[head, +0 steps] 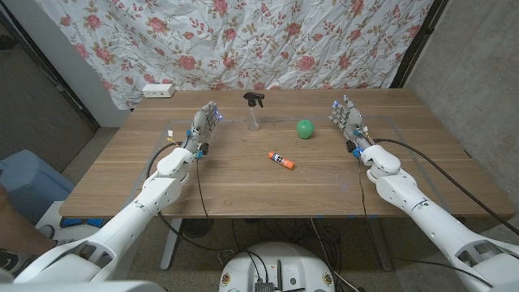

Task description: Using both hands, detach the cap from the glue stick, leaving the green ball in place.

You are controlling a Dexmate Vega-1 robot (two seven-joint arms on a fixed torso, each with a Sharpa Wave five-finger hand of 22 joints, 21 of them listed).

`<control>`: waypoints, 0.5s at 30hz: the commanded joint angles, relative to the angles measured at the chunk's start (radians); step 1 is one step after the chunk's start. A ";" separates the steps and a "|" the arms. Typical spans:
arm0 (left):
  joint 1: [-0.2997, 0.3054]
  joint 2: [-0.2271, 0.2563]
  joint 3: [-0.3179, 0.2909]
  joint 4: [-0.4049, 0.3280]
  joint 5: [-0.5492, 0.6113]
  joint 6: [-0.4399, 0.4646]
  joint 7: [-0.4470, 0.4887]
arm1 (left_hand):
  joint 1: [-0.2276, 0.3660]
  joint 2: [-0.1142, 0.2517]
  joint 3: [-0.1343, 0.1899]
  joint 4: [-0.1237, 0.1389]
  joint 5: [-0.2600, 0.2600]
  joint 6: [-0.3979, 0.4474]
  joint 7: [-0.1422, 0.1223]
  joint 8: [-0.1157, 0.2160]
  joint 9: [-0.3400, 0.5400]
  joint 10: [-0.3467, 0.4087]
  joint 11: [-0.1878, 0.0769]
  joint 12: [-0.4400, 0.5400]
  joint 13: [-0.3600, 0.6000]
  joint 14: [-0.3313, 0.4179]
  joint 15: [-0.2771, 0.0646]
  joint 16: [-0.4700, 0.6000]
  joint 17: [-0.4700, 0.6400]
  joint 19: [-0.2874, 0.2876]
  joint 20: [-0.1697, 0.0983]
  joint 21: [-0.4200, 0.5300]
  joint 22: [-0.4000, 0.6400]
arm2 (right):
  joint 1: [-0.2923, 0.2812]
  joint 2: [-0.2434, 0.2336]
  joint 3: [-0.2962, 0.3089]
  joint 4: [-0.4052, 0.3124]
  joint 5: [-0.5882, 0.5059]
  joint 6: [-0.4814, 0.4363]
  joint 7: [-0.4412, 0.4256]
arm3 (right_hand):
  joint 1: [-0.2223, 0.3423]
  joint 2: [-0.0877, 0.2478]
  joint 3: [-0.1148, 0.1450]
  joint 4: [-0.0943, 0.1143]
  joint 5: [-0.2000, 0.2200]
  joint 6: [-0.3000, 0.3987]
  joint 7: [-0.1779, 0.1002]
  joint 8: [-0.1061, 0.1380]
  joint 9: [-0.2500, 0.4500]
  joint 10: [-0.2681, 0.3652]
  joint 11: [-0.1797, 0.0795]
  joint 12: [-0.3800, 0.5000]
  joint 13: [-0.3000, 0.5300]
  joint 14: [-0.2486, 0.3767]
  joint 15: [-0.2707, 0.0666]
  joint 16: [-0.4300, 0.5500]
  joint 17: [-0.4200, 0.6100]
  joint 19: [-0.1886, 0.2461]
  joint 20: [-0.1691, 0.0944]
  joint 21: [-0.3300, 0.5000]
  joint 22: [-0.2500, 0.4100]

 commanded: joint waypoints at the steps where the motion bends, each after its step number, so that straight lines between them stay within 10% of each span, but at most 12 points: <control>1: -0.034 -0.011 0.014 0.030 0.020 -0.011 -0.011 | 0.003 0.105 0.010 -0.004 0.007 -0.001 0.001 0.005 0.002 -0.002 0.001 0.005 0.005 -0.003 -0.003 0.004 0.004 0.007 -0.005 0.007 0.004 | 0.024 0.011 -0.018 0.025 -0.031 0.009 -0.010 | 0.000 -0.004 0.004 0.001 0.008 0.010 -0.001 0.005 0.004 0.010 0.000 0.008 0.003 0.009 -0.004 0.005 0.001 0.002 -0.003 0.007 0.004; 15: 0.025 0.067 0.010 -0.138 0.067 0.077 0.080 | 0.032 0.081 0.020 -0.063 0.001 0.053 -0.009 0.013 0.002 0.034 -0.017 0.011 0.003 0.024 -0.017 0.001 -0.002 0.011 -0.015 0.006 0.002 | 0.014 0.010 -0.017 0.008 -0.048 0.012 -0.041 | 0.001 -0.001 0.009 -0.004 0.012 0.014 -0.003 0.006 0.003 0.014 0.000 0.008 0.001 0.011 -0.007 0.003 -0.011 -0.002 -0.009 0.008 0.003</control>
